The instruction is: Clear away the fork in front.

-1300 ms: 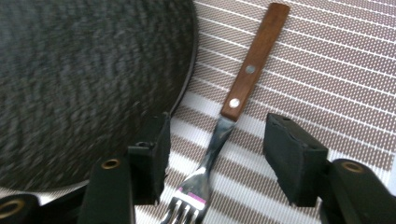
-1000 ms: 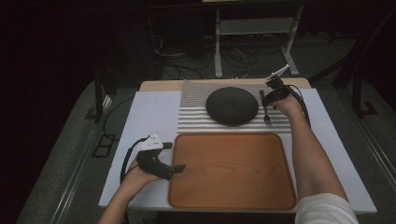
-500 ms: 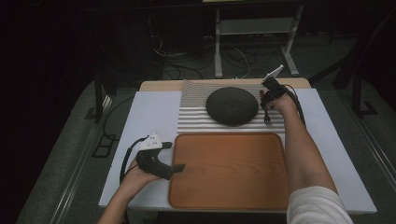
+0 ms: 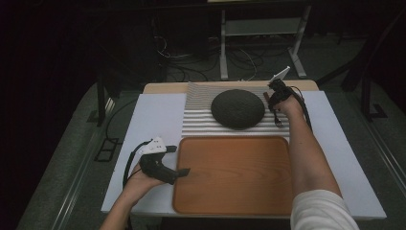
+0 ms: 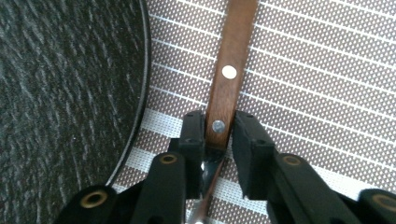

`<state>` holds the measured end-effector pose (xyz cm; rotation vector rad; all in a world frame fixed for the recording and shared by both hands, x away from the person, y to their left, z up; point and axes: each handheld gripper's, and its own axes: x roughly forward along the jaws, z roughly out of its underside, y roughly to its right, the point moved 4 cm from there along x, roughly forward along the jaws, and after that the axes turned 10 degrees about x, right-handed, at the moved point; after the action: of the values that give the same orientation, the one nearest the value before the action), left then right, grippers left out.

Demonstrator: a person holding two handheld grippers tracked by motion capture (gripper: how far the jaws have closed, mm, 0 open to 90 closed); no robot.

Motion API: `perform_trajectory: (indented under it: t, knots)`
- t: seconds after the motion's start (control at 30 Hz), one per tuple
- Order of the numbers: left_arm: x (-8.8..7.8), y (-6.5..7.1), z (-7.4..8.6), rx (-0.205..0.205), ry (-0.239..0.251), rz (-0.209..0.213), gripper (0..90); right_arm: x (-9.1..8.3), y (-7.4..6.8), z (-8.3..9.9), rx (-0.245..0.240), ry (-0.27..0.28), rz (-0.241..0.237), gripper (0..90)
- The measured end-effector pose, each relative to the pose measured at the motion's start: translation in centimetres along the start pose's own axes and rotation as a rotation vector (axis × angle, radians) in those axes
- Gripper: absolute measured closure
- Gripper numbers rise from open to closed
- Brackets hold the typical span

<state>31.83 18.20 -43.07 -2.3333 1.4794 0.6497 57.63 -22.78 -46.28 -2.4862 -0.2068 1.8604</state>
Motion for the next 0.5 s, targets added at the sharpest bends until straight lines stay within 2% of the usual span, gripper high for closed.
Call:
perform_trajectory:
  t: [0.3, 0.47, 0.5]
  knots:
    - [-0.04, -0.01, 0.0, 0.001, 0.001, 0.001, 0.0, -0.01, 0.03, 0.06, 0.0, 0.008, 0.009, 76.7]
    - [-0.05, -0.11, 0.06, -0.001, -0.001, 0.0, 0.0, -0.37, 0.36, 0.25, 0.016, 0.03, -0.026, 76.7]
    - [0.02, -0.14, 0.07, -0.003, -0.002, -0.001, 0.0, -0.77, 0.58, 0.35, 0.025, 0.047, -0.051, 76.7]
